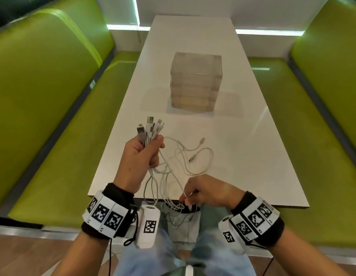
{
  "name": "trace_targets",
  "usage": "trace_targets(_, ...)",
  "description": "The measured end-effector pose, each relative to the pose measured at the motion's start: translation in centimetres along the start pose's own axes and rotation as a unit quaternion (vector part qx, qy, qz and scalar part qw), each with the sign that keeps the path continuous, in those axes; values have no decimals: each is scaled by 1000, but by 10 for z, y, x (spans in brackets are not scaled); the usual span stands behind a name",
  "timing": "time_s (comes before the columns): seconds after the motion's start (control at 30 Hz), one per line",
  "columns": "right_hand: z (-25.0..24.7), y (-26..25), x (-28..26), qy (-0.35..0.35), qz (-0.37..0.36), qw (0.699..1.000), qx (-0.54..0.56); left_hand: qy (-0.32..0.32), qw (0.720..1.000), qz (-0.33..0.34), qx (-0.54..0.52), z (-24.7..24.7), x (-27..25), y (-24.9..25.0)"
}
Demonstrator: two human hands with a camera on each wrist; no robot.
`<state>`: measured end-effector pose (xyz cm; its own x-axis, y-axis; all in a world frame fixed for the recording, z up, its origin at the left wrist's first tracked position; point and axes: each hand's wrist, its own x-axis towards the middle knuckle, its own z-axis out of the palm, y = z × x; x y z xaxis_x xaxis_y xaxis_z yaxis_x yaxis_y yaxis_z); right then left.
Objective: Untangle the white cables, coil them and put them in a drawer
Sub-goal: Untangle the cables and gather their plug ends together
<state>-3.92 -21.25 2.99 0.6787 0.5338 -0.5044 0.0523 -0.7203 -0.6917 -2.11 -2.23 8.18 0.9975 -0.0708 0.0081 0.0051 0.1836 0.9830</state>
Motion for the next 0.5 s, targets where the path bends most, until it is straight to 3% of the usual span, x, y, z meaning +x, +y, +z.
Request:
trace_targets(0.1,-11,1,-8,21,61,995,-82,-33,999,-24,19,1,-5,-4)
trace_targets(0.17,-28,-5,-21,83,54,993,-67,-50,997,-40,35,1,-7,-4)
trace_targets(0.27,-47,-23,-37,178,-15,982,60,-82,992,-49,85,4,-7,-5)
trace_targets(0.4,-45,-41,-33,177,-116,965,155,-119,980,-34,153,12,-10,-6)
trace_targets(0.5,-36,-40,-27,200,-143,956,163,-93,986,-26,137,13,-11,-5)
